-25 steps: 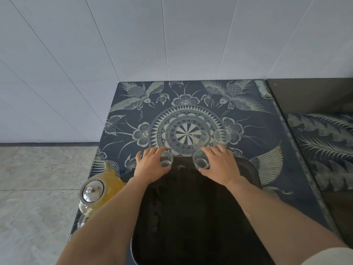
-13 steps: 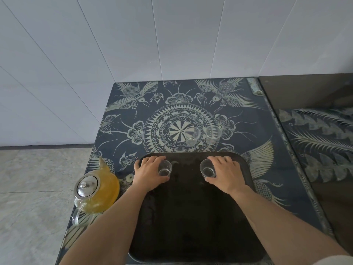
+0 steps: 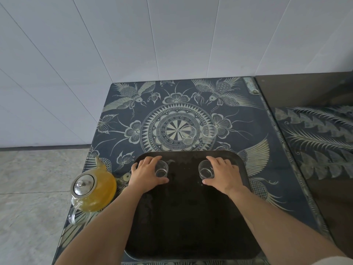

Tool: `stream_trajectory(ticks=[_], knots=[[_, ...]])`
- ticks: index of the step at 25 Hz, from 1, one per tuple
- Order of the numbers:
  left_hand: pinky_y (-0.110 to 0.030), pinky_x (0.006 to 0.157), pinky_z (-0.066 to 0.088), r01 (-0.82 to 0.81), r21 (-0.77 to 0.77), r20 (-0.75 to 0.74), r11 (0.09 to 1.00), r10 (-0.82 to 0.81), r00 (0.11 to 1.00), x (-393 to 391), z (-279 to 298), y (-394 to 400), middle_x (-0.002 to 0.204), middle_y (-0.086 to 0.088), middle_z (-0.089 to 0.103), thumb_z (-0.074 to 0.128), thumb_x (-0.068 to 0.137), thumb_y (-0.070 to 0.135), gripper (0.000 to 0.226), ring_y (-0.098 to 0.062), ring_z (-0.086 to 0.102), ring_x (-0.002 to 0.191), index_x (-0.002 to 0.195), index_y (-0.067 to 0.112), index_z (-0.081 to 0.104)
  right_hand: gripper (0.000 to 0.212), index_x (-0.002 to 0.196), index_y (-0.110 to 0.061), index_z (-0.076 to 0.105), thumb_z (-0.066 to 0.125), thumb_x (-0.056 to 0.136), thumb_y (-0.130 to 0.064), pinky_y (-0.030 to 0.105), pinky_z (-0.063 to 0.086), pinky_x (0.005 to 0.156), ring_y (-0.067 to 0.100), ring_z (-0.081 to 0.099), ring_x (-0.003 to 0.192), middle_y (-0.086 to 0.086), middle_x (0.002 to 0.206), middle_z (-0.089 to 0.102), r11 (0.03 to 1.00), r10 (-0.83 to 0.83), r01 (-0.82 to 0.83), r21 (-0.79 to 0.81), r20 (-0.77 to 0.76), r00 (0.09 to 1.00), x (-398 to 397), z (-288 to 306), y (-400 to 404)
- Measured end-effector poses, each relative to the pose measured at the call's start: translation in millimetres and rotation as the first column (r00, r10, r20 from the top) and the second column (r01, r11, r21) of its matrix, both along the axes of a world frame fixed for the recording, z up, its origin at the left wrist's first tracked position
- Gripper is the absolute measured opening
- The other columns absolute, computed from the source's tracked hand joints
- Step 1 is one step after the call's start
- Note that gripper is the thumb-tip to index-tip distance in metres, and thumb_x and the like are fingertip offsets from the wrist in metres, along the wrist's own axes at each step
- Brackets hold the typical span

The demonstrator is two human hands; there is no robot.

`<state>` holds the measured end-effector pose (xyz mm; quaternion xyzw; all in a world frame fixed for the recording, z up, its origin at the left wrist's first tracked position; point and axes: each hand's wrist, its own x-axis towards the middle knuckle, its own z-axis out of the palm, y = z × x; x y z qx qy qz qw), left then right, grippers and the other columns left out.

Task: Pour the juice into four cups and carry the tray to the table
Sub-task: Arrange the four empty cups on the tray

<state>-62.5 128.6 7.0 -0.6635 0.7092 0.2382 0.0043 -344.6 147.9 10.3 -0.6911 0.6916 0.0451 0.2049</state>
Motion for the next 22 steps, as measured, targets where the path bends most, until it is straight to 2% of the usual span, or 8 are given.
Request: stream_trajectory(ticks=[3, 6, 12, 19, 22], knots=[[-0.052, 0.118, 0.016, -0.002, -0.046, -0.017, 0.999, 0.002, 1.0, -5.2, 5.2, -7.8, 0.148, 0.005, 0.041, 0.058, 0.072, 0.075, 0.088, -0.021, 0.035, 0.141, 0.147, 0.037, 0.033, 0.091, 0.158, -0.032, 0.028, 0.06, 0.083, -0.074, 0.049, 0.038, 0.113, 0.026, 0.04, 0.142, -0.004, 0.153, 0.044, 0.999, -0.012, 0.013, -0.04, 0.016, 1.0, -3.0, 4.9, -1.8], [-0.051, 0.118, 0.016, 0.012, -0.097, -0.003, 0.995, -0.012, 1.0, -13.7, 10.1, -22.3, 0.15, 0.005, 0.042, 0.052, 0.073, 0.079, 0.087, -0.021, 0.035, 0.141, 0.147, 0.036, 0.033, 0.082, 0.157, -0.029, 0.031, 0.049, 0.09, -0.073, 0.048, 0.039, 0.112, 0.025, 0.042, 0.141, -0.002, 0.152, 0.046, 0.991, -0.028, 0.028, -0.128, 0.002, 1.0, -6.9, 10.7, -10.4], [-0.052, 0.118, 0.017, 0.077, -0.126, 0.013, 0.989, -0.076, 0.997, -35.8, 16.0, -58.6, 0.15, 0.002, 0.042, 0.055, 0.075, 0.075, 0.087, -0.022, 0.036, 0.141, 0.148, 0.035, 0.031, 0.082, 0.157, -0.025, 0.031, 0.054, 0.091, -0.067, 0.049, 0.041, 0.11, 0.029, 0.043, 0.141, 0.002, 0.152, 0.047, 0.981, -0.059, 0.048, -0.189, -0.053, 0.997, -18.8, 21.1, -41.9], [-0.055, 0.118, 0.016, 0.116, -0.117, 0.03, 0.986, -0.113, 0.993, -68.4, 15.7, -101.6, 0.153, -0.002, 0.04, 0.06, 0.077, 0.069, 0.09, -0.026, 0.034, 0.143, 0.151, 0.031, 0.028, 0.099, 0.163, -0.027, 0.011, 0.064, 0.087, -0.064, 0.056, 0.033, 0.115, 0.035, 0.028, 0.15, 0.008, 0.165, 0.028, 0.995, -0.082, 0.079, -0.064, -0.052, 0.995, -21.3, 17.8, -88.9], [-0.057, 0.118, 0.017, 0.126, -0.086, 0.038, 0.988, -0.123, 0.992, -79.9, 9.5, -121.5, 0.155, -0.003, 0.038, 0.063, 0.075, 0.067, 0.093, -0.027, 0.031, 0.144, 0.152, 0.03, 0.026, 0.102, 0.163, -0.027, 0.008, 0.067, 0.087, -0.061, 0.057, 0.03, 0.117, 0.035, 0.023, 0.153, 0.009, 0.169, 0.021, 0.997, -0.071, 0.069, -0.044, -0.05, 0.996, -18.7, 13.7, -107.8]])
